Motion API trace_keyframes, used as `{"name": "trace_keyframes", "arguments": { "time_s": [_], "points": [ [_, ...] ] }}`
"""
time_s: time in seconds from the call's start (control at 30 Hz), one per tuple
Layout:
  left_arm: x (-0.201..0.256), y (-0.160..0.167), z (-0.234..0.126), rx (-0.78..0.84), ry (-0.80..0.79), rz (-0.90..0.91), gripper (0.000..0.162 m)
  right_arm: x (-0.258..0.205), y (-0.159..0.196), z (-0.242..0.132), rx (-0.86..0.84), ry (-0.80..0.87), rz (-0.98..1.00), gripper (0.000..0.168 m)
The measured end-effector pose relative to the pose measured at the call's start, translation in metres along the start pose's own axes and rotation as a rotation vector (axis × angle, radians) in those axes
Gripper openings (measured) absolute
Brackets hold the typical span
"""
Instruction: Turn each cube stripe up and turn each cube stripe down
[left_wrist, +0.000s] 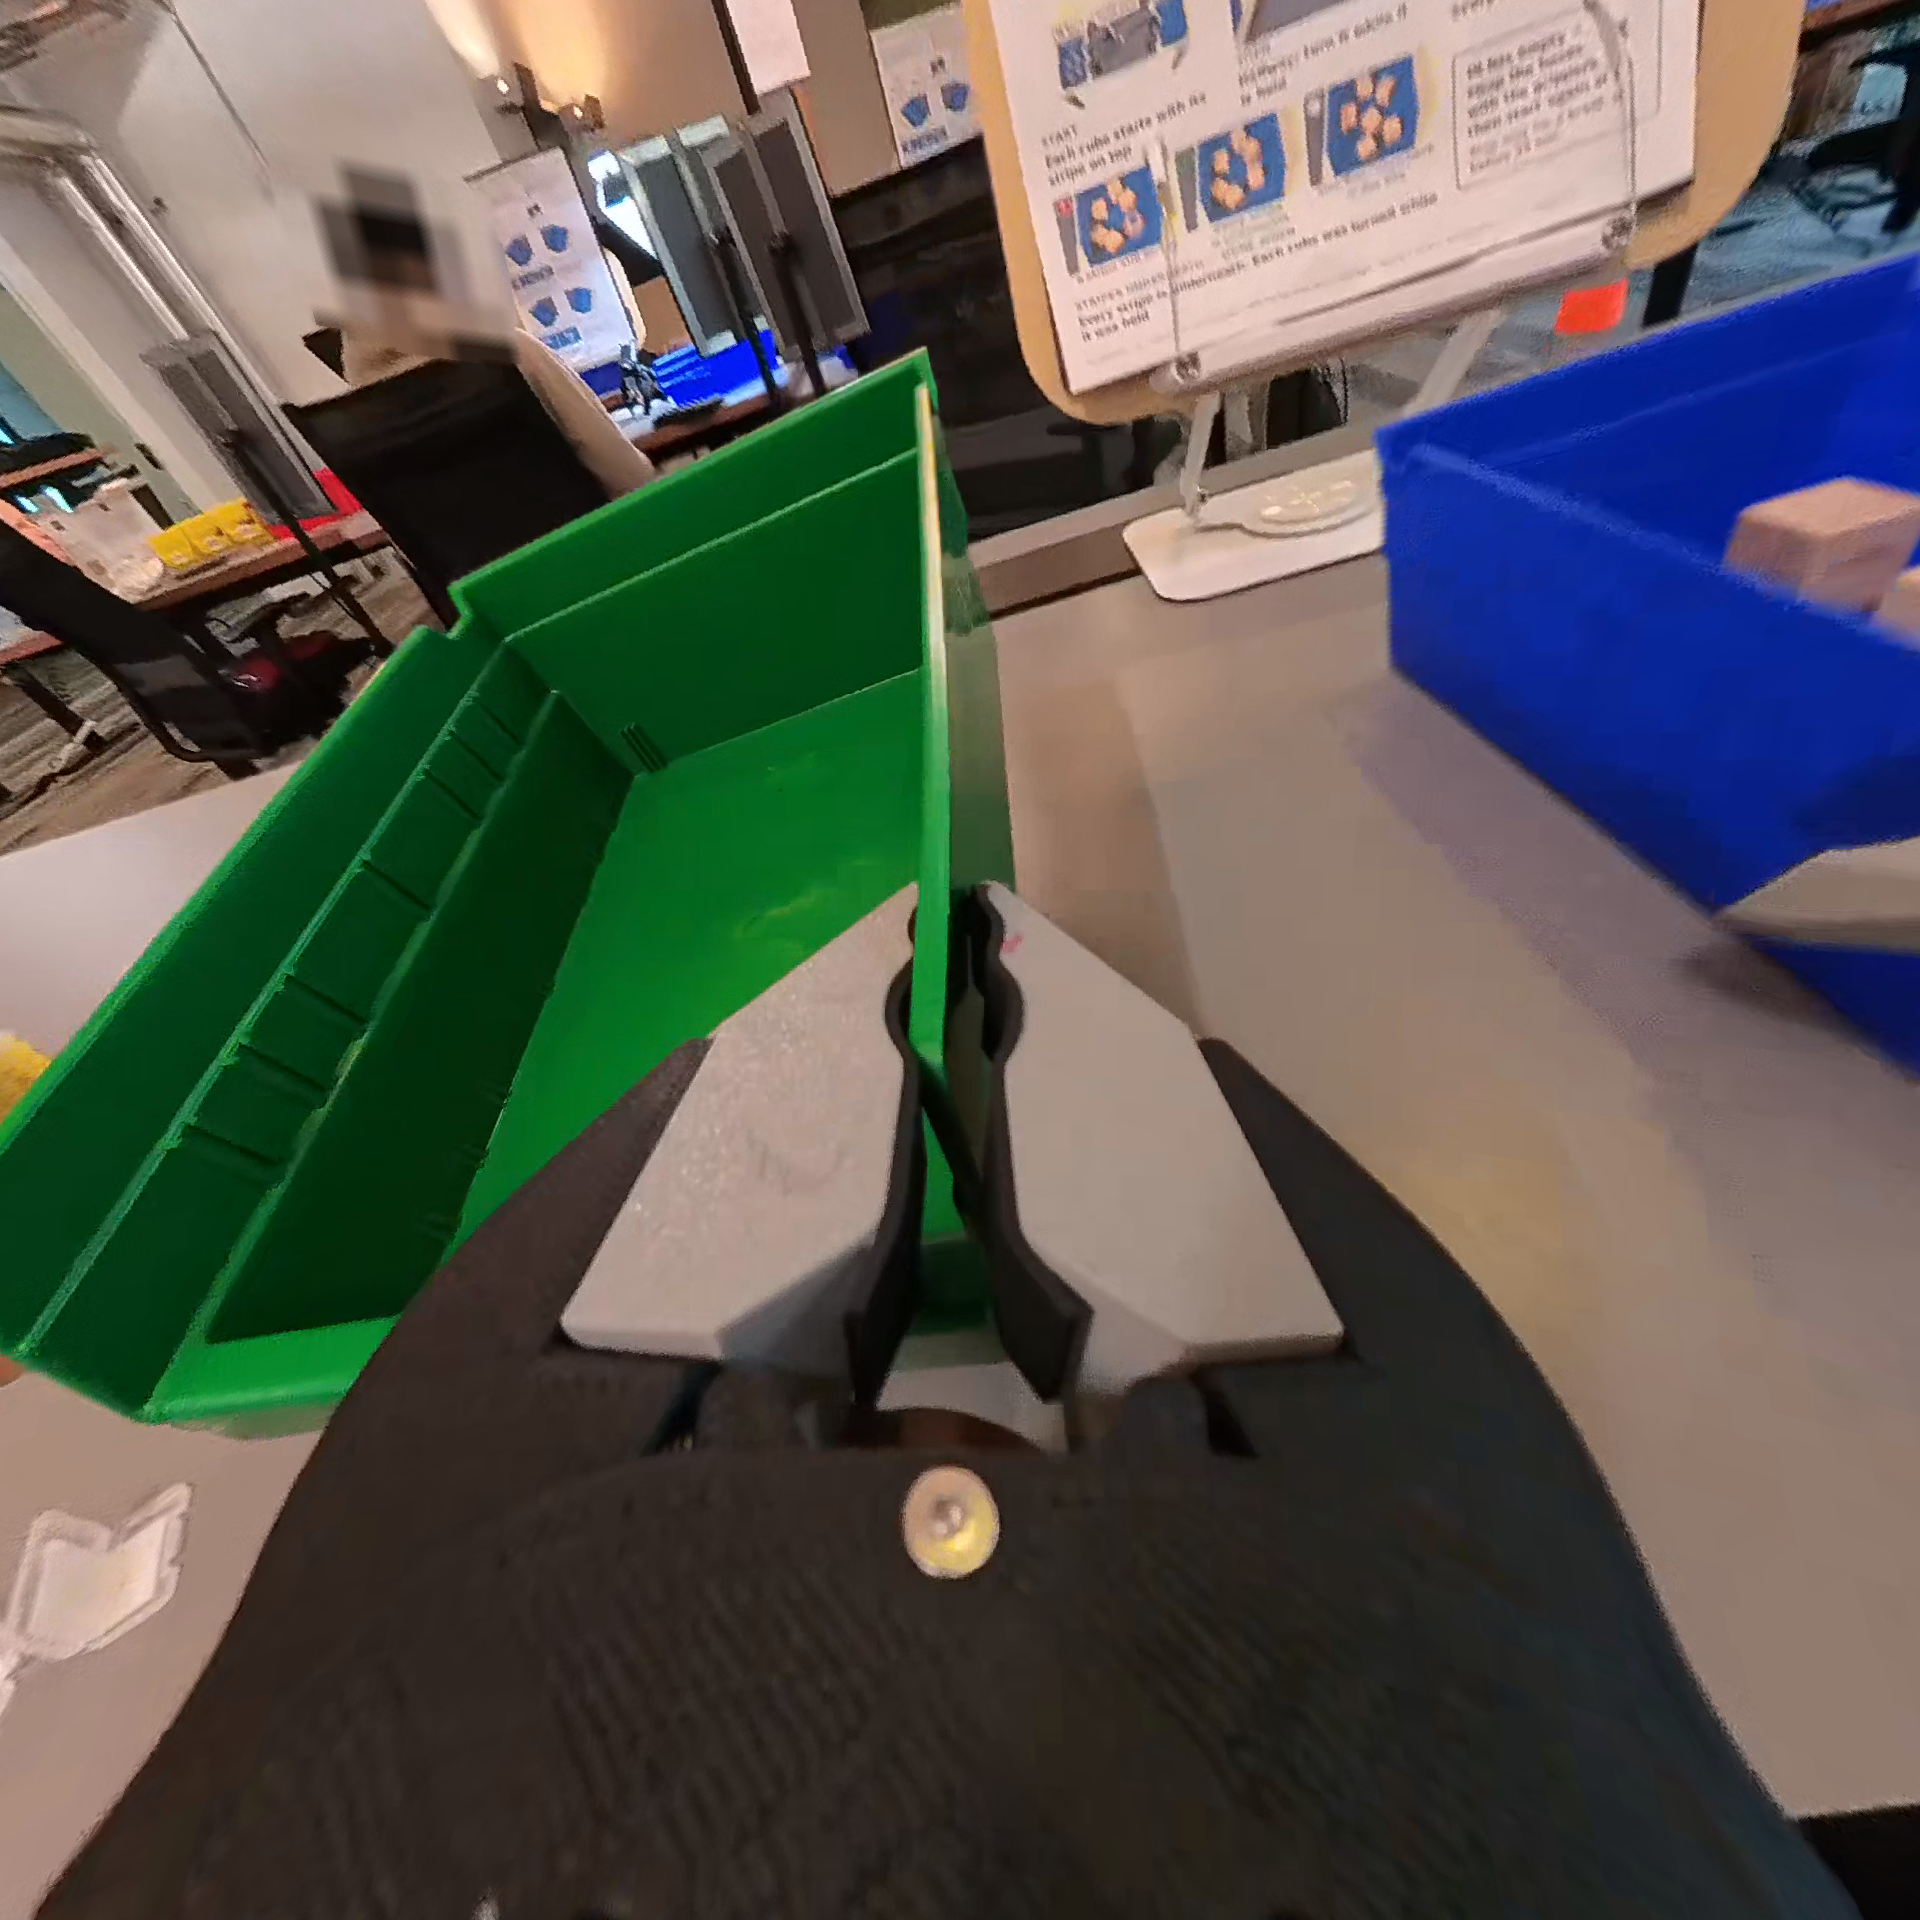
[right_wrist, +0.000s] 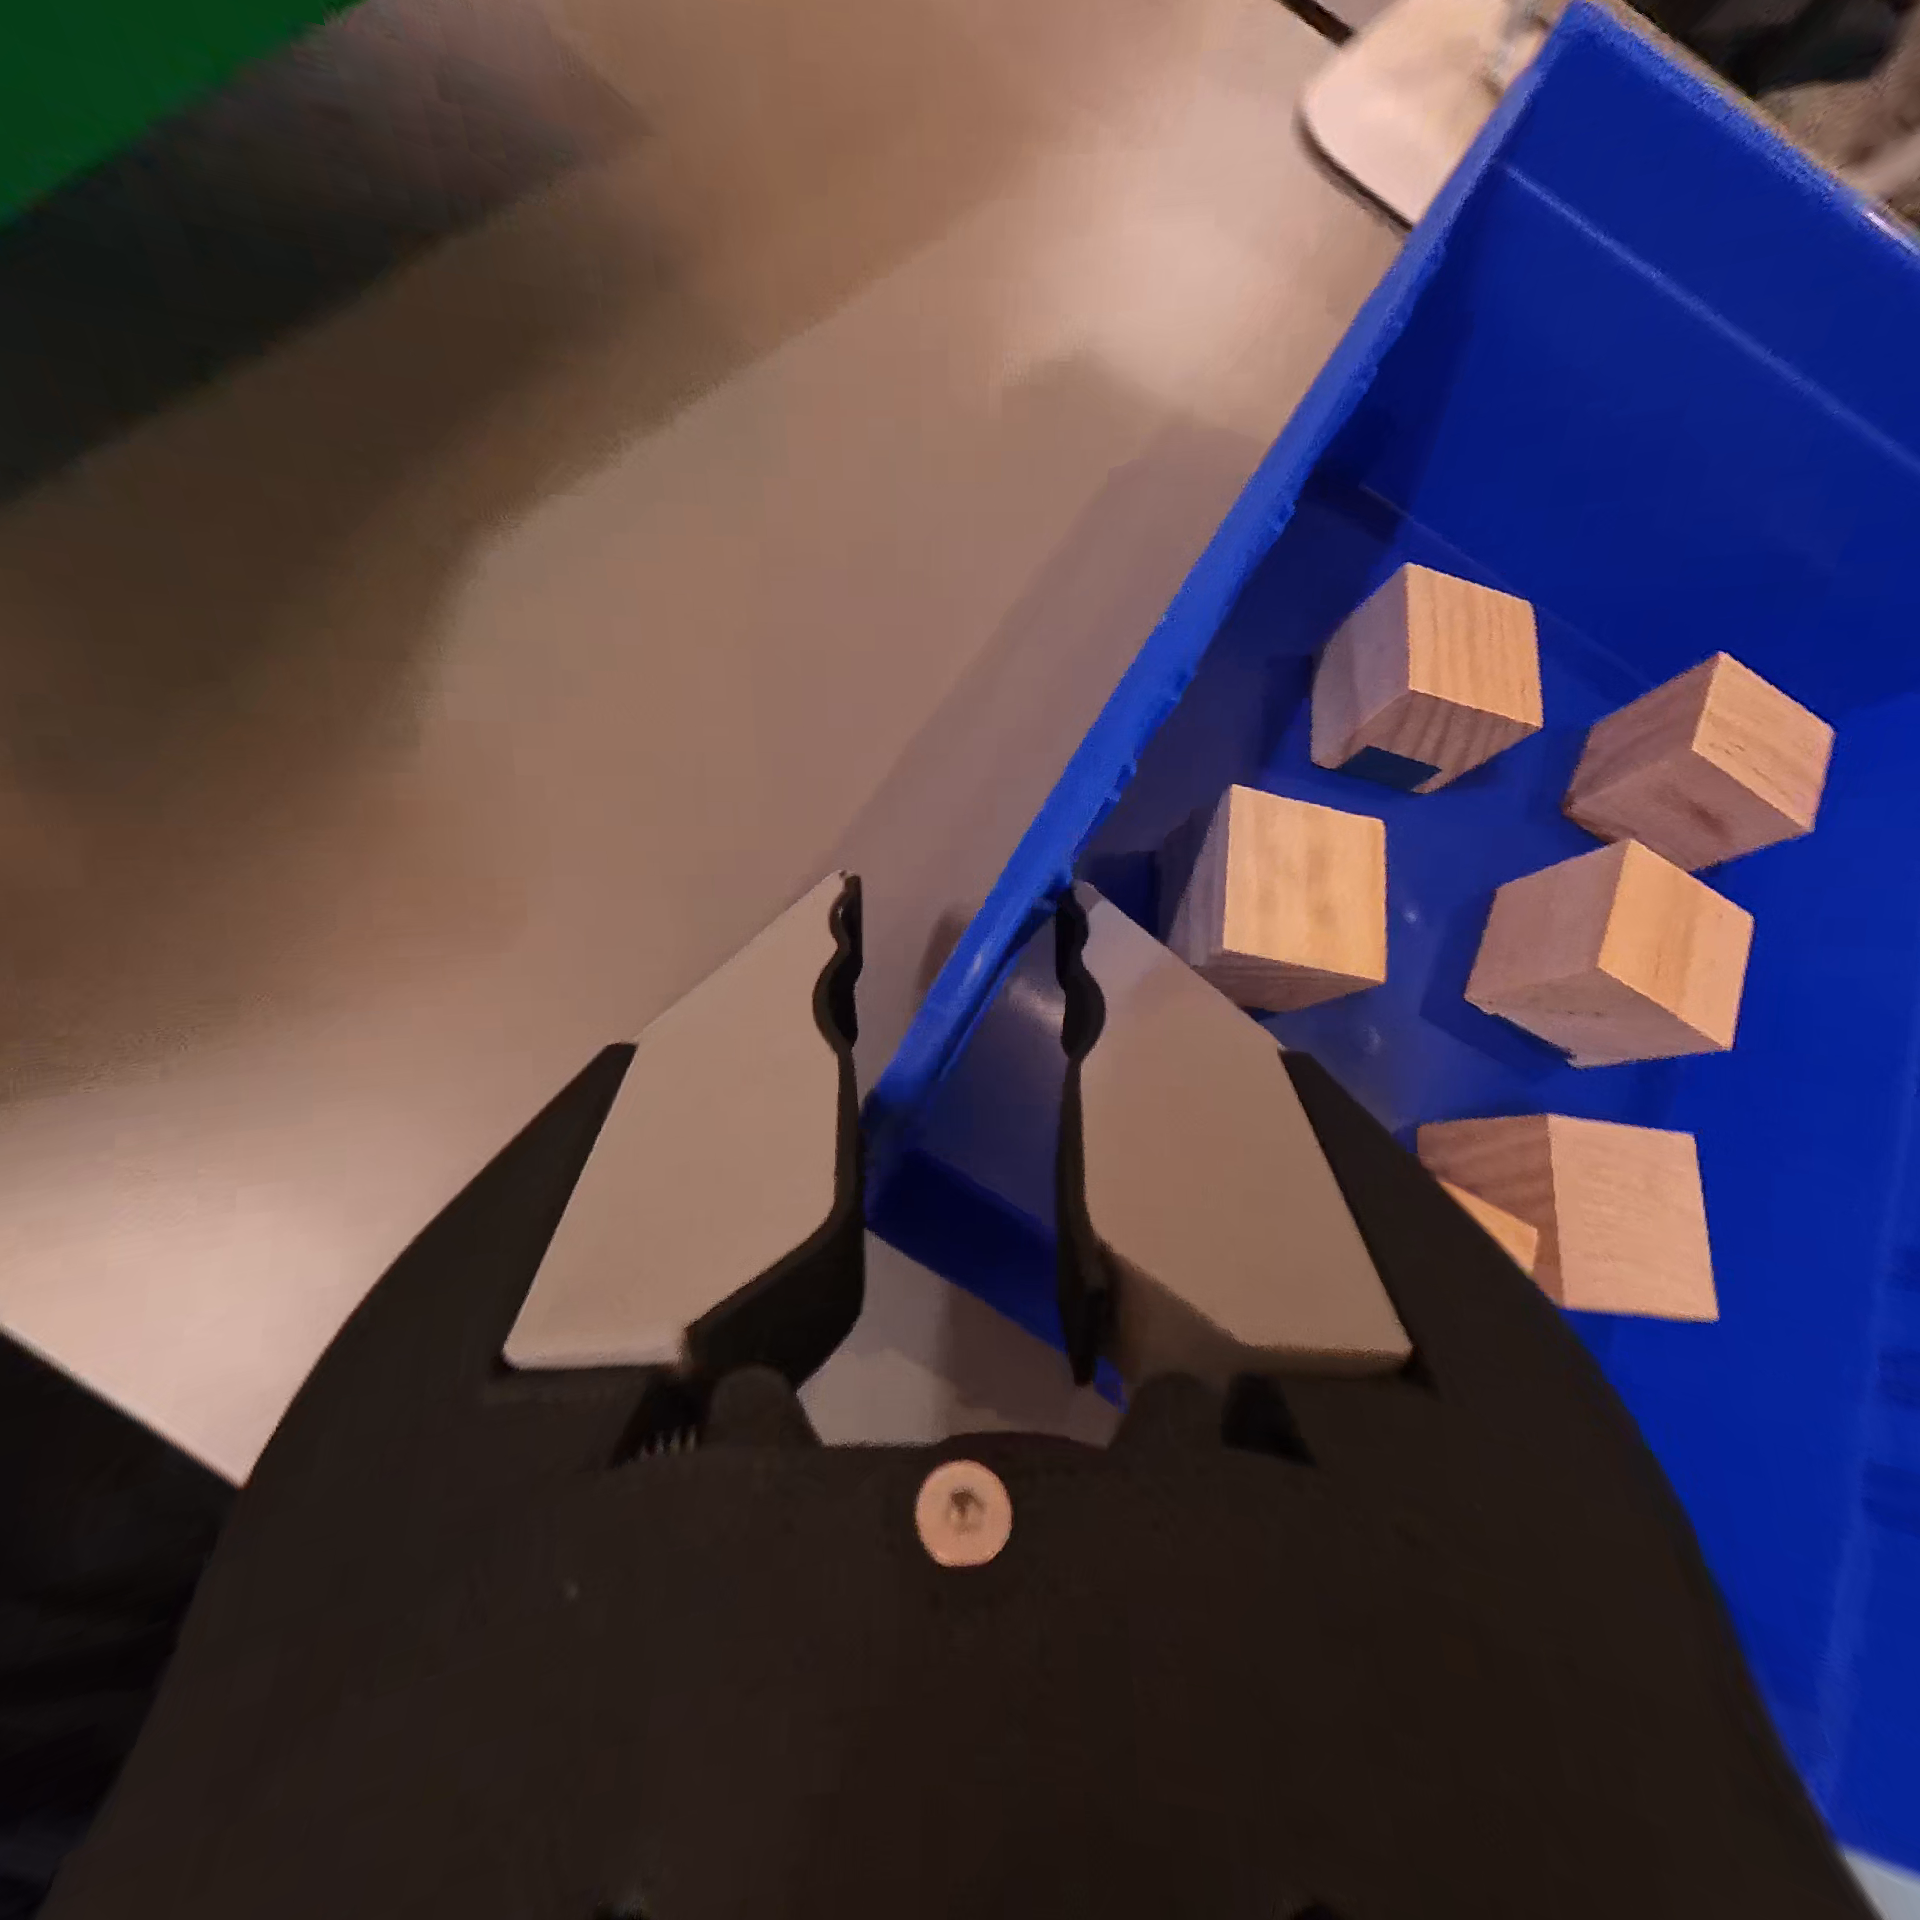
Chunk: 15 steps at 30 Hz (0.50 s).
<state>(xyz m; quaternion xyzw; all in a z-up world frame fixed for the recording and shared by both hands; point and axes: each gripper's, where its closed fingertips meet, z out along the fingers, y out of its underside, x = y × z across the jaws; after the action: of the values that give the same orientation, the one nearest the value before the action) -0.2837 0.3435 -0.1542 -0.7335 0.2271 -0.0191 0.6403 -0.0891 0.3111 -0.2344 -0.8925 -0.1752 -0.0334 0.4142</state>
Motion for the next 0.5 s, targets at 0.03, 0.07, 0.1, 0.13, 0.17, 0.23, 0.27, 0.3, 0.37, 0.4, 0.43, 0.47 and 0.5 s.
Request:
{"name": "trace_keyframes", "arguments": {
  "time_s": [0.03, 0.07, 0.1, 0.13, 0.17, 0.23, 0.27, 0.3, 0.37, 0.4, 0.43, 0.47, 0.5],
  "points": [
    [-0.005, -0.004, -0.003, 0.012, -0.012, -0.002, 0.002, -0.019, -0.012, 0.004, 0.018, -0.032, -0.002, 0.036],
    [-0.009, -0.008, -0.007, 0.023, -0.024, -0.002, 0.002, -0.041, -0.023, 0.008, 0.032, -0.079, -0.004, 0.039],
    [-0.015, -0.013, -0.011, 0.037, -0.037, -0.006, 0.002, -0.065, -0.036, 0.012, 0.047, -0.133, -0.017, 0.044],
    [-0.021, -0.018, -0.015, 0.052, -0.048, -0.011, 0.002, -0.089, -0.049, 0.017, 0.062, -0.188, -0.039, 0.051],
    [-0.028, -0.022, -0.021, 0.067, -0.060, -0.016, 0.002, -0.112, -0.058, 0.019, 0.062, -0.237, -0.061, 0.056],
    [-0.045, -0.031, -0.033, 0.097, -0.085, -0.031, 0.002, -0.144, -0.078, 0.008, 0.114, -0.323, -0.095, 0.051],
    [-0.053, -0.035, -0.040, 0.111, -0.100, -0.039, 0.002, -0.152, -0.086, -0.005, 0.152, -0.351, -0.109, 0.047],
    [-0.062, -0.038, -0.048, 0.124, -0.116, -0.047, 0.002, -0.153, -0.091, -0.019, 0.194, -0.361, -0.130, 0.041],
    [-0.076, -0.044, -0.060, 0.149, -0.150, -0.053, 0.002, -0.140, -0.094, -0.048, 0.262, -0.352, -0.144, 0.037],
    [-0.082, -0.048, -0.066, 0.162, -0.164, -0.053, 0.002, -0.130, -0.091, -0.061, 0.280, -0.365, -0.130, 0.038],
    [-0.086, -0.051, -0.071, 0.176, -0.174, -0.054, 0.002, -0.117, -0.086, -0.072, 0.292, -0.374, -0.107, 0.039],
    [-0.089, -0.055, -0.076, 0.190, -0.178, -0.058, 0.002, -0.099, -0.079, -0.079, 0.300, -0.369, -0.081, 0.040],
    [-0.090, -0.059, -0.080, 0.203, -0.177, -0.061, 0.002, -0.077, -0.070, -0.081, 0.298, -0.339, -0.059, 0.040]
  ]
}}
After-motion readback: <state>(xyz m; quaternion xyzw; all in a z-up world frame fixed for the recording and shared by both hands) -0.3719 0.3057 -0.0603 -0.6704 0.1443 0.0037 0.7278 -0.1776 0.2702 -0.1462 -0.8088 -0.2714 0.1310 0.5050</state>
